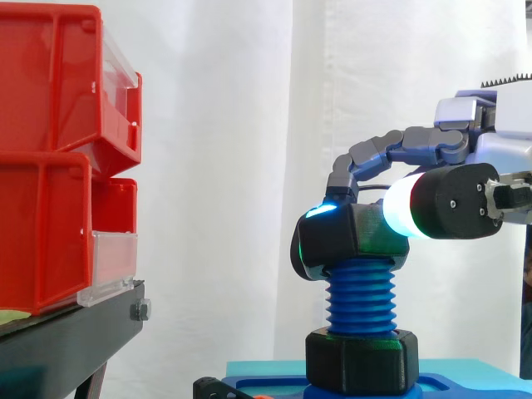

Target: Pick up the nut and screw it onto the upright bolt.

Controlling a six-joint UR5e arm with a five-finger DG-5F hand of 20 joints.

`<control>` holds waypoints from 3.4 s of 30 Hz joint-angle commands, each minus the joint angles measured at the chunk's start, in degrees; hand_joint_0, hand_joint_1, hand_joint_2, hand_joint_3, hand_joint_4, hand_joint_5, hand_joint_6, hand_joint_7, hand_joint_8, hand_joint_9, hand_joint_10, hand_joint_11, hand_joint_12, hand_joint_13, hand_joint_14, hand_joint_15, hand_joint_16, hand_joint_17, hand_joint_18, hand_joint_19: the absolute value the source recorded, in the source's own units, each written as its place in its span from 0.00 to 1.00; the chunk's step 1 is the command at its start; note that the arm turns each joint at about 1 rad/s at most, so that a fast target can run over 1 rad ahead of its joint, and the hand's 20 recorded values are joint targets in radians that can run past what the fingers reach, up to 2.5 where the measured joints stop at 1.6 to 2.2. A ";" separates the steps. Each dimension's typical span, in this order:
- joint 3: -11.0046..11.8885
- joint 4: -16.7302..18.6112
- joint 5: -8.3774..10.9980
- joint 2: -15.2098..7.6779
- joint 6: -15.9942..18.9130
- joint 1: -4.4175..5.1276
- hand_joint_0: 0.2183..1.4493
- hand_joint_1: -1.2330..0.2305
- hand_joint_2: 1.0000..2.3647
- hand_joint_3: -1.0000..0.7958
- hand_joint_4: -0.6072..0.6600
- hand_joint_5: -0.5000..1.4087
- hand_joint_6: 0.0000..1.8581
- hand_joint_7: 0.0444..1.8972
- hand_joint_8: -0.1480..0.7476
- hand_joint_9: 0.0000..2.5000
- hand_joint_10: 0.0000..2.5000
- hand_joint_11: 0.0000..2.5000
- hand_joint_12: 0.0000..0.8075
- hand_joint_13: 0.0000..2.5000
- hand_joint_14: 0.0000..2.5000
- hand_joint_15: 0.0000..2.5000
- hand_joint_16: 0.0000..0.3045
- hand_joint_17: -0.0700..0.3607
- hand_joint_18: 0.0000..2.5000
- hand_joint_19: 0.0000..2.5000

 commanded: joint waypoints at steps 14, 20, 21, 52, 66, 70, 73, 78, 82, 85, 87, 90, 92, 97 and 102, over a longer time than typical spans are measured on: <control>1.75 -1.43 -1.15 0.07 -0.26 0.07 0.23 0.34 0.00 0.28 0.68 0.17 0.35 0.58 0.52 0.23 0.00 0.00 0.39 0.27 0.00 0.00 0.13 0.37 0.24 0.01; 1.75 -1.52 -1.15 -0.02 -0.26 0.07 0.23 0.34 0.00 0.28 0.68 0.17 0.35 0.58 0.51 0.23 0.00 0.00 0.39 0.27 0.00 0.00 0.13 0.37 0.23 0.01; 1.75 -1.52 -1.15 -0.02 -0.26 0.07 0.23 0.34 0.00 0.28 0.68 0.17 0.35 0.58 0.51 0.23 0.00 0.00 0.39 0.27 0.00 0.00 0.13 0.37 0.23 0.01; 1.83 -6.09 -1.85 0.07 1.67 -0.01 0.23 0.35 0.00 0.28 0.68 0.17 0.36 0.57 0.51 0.23 0.00 0.00 0.39 0.27 0.00 0.00 0.13 0.37 0.23 0.01; 1.75 -5.82 -3.08 0.07 2.73 -0.28 0.21 0.39 0.00 0.28 0.71 0.18 0.27 0.64 0.52 0.23 0.00 0.00 0.41 0.27 0.00 0.00 0.14 0.38 0.23 0.01; 1.83 -5.74 -3.43 0.07 2.73 -0.37 0.19 0.41 0.00 0.28 0.72 0.17 0.27 0.56 0.52 0.22 0.00 0.00 0.42 0.26 0.00 0.00 0.15 0.40 0.23 0.01; 1.83 -5.65 -3.78 0.07 2.73 -0.54 0.19 0.42 0.00 0.28 0.70 0.16 0.27 0.52 0.52 0.22 0.00 0.00 0.43 0.25 0.00 0.00 0.15 0.40 0.22 0.00; 2.19 -5.30 -4.31 0.07 2.73 -0.72 0.18 0.44 0.00 0.28 0.68 0.15 0.27 0.46 0.52 0.21 0.00 0.00 0.44 0.24 0.00 0.00 0.16 0.41 0.21 0.00; 2.19 -5.21 -4.57 0.07 2.73 -0.89 0.18 0.45 0.00 0.28 0.67 0.15 0.27 0.44 0.52 0.21 0.00 0.00 0.44 0.24 0.00 0.00 0.16 0.41 0.21 0.00; 2.19 -5.30 -4.84 0.07 2.73 -1.07 0.18 0.45 0.00 0.28 0.68 0.15 0.27 0.44 0.52 0.21 0.00 0.00 0.44 0.24 0.00 0.00 0.16 0.42 0.21 0.00; 2.19 -5.21 -5.01 -0.02 2.73 -1.16 0.18 0.46 0.00 0.28 0.67 0.15 0.27 0.44 0.52 0.21 0.00 0.00 0.44 0.23 0.00 0.00 0.16 0.42 0.21 0.01; 2.19 -5.21 -5.19 0.07 2.73 -1.24 0.18 0.46 0.00 0.28 0.67 0.15 0.27 0.42 0.52 0.21 0.00 0.00 0.45 0.23 0.00 0.00 0.16 0.42 0.21 0.01; 2.19 -5.21 -5.19 0.07 2.73 -1.24 0.17 0.50 0.00 0.28 0.65 0.15 0.27 0.38 0.52 0.19 0.00 0.00 0.45 0.21 0.00 0.00 0.17 0.43 0.19 0.00; 3.42 -5.56 -5.45 0.07 2.73 -1.33 0.16 0.62 0.00 0.28 0.63 0.14 0.27 0.33 0.50 0.16 0.00 0.00 0.47 0.17 0.00 0.00 0.17 0.44 0.13 0.00; 5.53 -6.53 -7.39 -0.02 2.38 -1.68 0.17 0.73 0.00 0.28 0.60 0.14 0.27 0.30 0.48 0.14 0.00 0.00 0.48 0.12 0.00 0.00 0.17 0.43 0.06 0.00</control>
